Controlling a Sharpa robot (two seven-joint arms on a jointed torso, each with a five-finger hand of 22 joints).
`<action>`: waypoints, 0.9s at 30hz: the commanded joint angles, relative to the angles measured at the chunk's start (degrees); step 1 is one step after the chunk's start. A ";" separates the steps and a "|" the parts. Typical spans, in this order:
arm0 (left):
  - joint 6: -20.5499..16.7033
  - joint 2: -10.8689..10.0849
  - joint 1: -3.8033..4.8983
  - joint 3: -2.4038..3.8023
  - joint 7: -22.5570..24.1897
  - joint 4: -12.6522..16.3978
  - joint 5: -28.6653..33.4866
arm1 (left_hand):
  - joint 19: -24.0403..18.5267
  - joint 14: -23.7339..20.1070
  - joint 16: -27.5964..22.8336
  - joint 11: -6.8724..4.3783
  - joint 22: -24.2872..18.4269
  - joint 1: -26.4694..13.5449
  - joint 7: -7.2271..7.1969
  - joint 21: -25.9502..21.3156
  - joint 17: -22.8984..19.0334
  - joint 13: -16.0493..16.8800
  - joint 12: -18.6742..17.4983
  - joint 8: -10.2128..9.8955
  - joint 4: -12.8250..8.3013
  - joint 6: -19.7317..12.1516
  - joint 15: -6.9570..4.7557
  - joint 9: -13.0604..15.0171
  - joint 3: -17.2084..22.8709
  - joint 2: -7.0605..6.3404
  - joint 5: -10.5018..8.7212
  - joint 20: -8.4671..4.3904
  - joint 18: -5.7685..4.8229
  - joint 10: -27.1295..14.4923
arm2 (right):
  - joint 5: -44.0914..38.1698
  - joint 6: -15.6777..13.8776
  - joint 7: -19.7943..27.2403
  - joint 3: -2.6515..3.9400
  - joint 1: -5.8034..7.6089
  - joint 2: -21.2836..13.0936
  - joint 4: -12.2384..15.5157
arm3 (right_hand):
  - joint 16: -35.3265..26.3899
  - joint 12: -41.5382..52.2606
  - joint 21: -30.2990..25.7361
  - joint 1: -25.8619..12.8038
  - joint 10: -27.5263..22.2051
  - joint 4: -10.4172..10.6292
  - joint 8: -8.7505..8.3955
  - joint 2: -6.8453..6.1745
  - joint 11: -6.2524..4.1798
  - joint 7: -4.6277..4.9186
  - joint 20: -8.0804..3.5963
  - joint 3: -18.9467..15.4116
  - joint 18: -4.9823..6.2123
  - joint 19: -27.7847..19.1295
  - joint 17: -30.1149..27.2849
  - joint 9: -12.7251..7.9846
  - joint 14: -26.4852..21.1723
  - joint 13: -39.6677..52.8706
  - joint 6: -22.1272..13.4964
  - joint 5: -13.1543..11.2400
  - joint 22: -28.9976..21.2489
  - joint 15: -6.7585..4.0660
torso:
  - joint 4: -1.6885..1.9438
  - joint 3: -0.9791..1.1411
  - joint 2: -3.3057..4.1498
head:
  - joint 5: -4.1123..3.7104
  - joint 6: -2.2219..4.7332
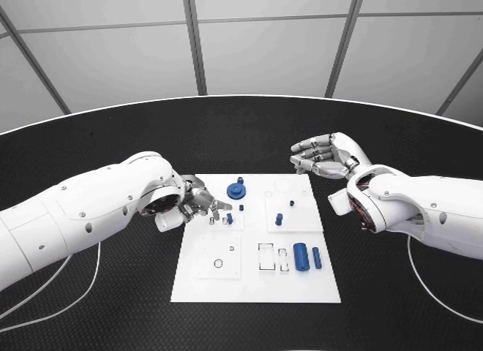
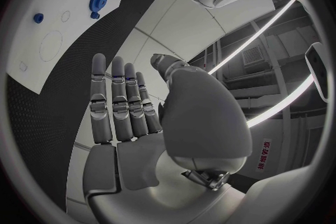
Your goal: Assemble the parts on the task board
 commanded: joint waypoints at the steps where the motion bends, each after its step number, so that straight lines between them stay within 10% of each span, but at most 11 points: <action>1: 0.72 1.22 0.00 0.00 0.11 -1.05 -1.11 | 0.25 4.54 0.28 -0.02 0.07 0.66 0.02 0.23 8.37 -0.13 0.21 0.33 -0.19 -0.34 -0.31 0.25 0.24 -0.20 0.23 0.01 -0.53 -0.34 | 0.00 -0.13 -0.03 0.00 0.00 0.23 -0.08 | -0.44 -0.08 -0.33 -0.59 -0.42 -0.10 -0.19 -0.08 -0.07 0.55 0.17 -0.38 0.16 0.25 -0.09 -0.08 -0.09 -0.07 0.02 0.31 -0.28 0.19 | 0.09 -0.07 0.06 | -0.65 0.53; 15: 1.90 3.55 -0.06 0.00 0.21 -3.83 -4.26 | 0.56 4.57 0.36 -0.08 0.63 0.44 -0.08 0.46 8.46 0.65 1.00 1.03 -0.04 -0.16 -0.34 1.26 -0.09 -0.76 -0.03 0.03 -0.63 0.07 | 0.00 -0.38 -0.18 -0.01 -0.01 0.68 -0.11 | -1.25 -0.08 -1.49 -0.59 -0.87 -0.25 -0.43 -0.08 0.21 0.85 0.55 -0.65 0.10 -0.27 -0.47 -0.19 -0.78 -0.18 -0.12 0.61 -1.93 0.56 | -0.01 -0.23 0.16 | -1.79 0.48; 27: 2.76 3.90 -0.23 0.00 0.98 -6.06 -4.65 | 0.59 4.57 0.36 -0.11 0.69 0.30 -0.13 0.49 8.44 0.74 1.11 1.24 -0.03 -0.13 -0.37 1.57 -0.21 -0.86 -0.08 0.02 -0.64 0.11 | 0.00 -0.08 -0.20 -0.02 -0.01 1.29 -0.49 | -1.57 -0.06 -1.93 -0.50 -1.12 -0.38 -0.57 0.02 0.38 1.07 0.71 -0.66 0.13 -0.37 -0.61 -0.25 -0.96 -0.19 -0.20 1.53 -2.78 0.72 | 0.16 -0.20 0.00 | -0.11 1.45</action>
